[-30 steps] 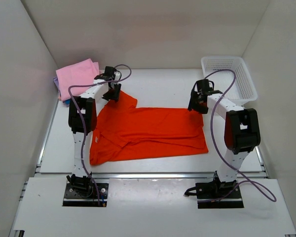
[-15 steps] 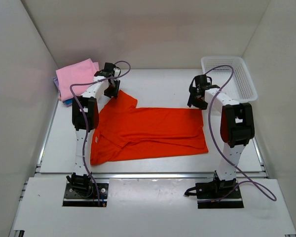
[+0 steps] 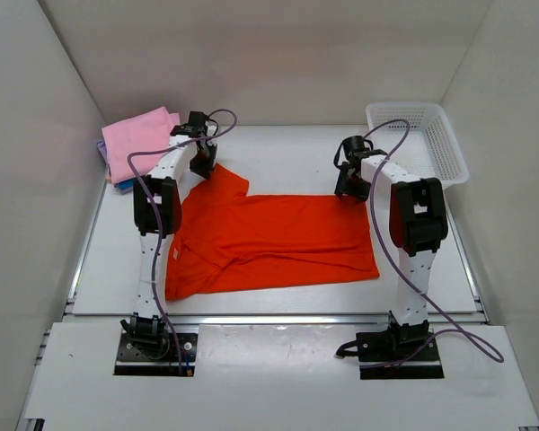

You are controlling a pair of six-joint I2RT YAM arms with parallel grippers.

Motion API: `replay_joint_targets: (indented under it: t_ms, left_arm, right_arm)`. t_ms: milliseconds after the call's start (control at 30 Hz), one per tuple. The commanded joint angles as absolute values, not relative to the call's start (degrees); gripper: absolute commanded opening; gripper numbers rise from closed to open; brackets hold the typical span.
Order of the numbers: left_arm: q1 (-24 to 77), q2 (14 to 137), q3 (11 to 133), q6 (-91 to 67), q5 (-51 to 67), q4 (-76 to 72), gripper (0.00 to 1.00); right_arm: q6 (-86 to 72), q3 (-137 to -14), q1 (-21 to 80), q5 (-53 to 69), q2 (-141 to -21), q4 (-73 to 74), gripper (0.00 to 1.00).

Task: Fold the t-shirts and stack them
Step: Grap the side of the flattened tshirt furthest away from the robot with both arms

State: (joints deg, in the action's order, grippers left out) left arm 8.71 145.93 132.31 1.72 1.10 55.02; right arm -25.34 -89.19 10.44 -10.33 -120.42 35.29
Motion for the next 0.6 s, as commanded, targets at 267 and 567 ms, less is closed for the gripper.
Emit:
replay_joint_targets:
  t_ms: [267,567]
  left_arm:
    - [7.47,139.41,128.24,1.94,2.64,57.83,0.0]
    - [5.71,123.95,116.91,0.97,2.72,50.19,0.0]
  right_arm:
    - [-24.35,-97.82,10.2,-10.81,-125.07,39.2,0.01]
    - [-19.96,-98.52,9.23,-7.82,-120.59,35.42,0.01]
